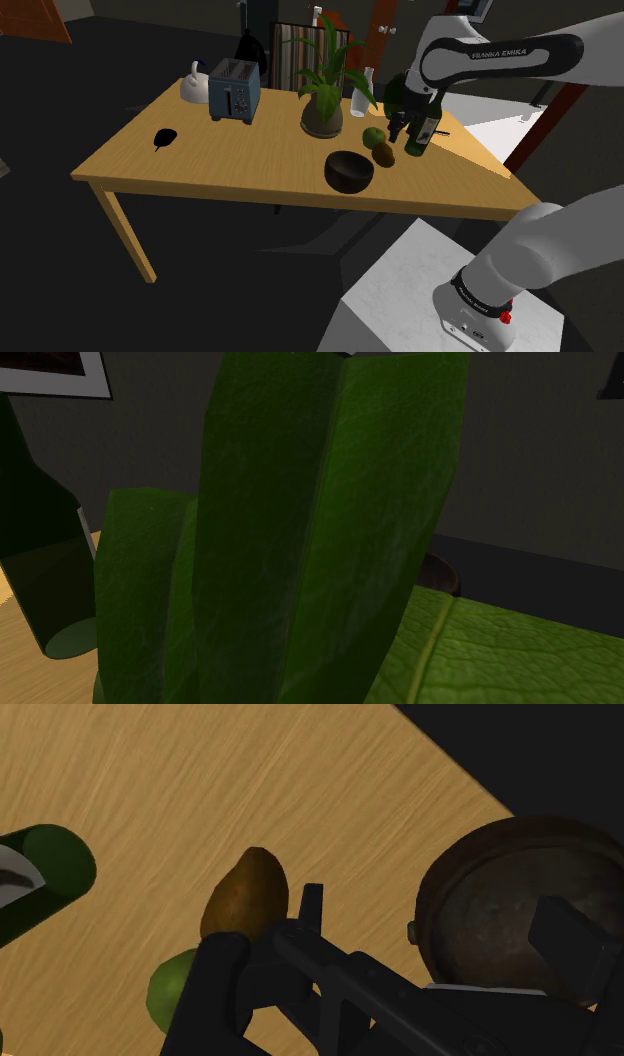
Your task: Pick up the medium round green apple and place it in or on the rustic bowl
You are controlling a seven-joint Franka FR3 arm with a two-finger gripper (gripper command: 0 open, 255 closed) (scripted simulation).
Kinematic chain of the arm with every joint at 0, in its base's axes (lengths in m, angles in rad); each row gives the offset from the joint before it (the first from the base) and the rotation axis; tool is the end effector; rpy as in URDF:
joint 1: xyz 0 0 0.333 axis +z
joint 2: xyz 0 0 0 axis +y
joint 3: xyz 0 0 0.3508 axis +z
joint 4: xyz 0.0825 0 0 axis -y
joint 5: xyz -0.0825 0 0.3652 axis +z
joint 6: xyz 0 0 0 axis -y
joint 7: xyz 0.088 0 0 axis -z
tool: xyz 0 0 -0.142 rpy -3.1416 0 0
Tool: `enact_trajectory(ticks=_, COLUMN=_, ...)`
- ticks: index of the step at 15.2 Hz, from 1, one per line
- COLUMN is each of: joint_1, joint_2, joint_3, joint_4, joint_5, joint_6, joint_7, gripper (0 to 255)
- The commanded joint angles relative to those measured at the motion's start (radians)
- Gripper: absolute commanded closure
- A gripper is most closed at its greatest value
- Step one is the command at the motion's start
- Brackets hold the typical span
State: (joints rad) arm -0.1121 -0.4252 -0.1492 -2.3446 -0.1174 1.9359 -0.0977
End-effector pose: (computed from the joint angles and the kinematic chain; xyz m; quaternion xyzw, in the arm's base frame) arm 0.3757 -0.1178 0.4968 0.9982 -0.0548 0.0025 0.0251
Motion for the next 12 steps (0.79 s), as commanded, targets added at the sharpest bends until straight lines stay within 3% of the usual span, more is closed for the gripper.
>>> enact_trajectory(ticks=1, joint_1=-0.007, joint_2=0.063, joint_3=-0.024, joint_4=0.036, joint_5=-0.003, joint_6=0.042, joint_7=-0.029, gripper=0)
enact_trajectory(ticks=12, joint_1=-0.048, joint_2=0.433, joint_3=-0.131, joint_4=0.305, joint_5=0.075, joint_6=0.207, joint_7=-0.211, gripper=0)
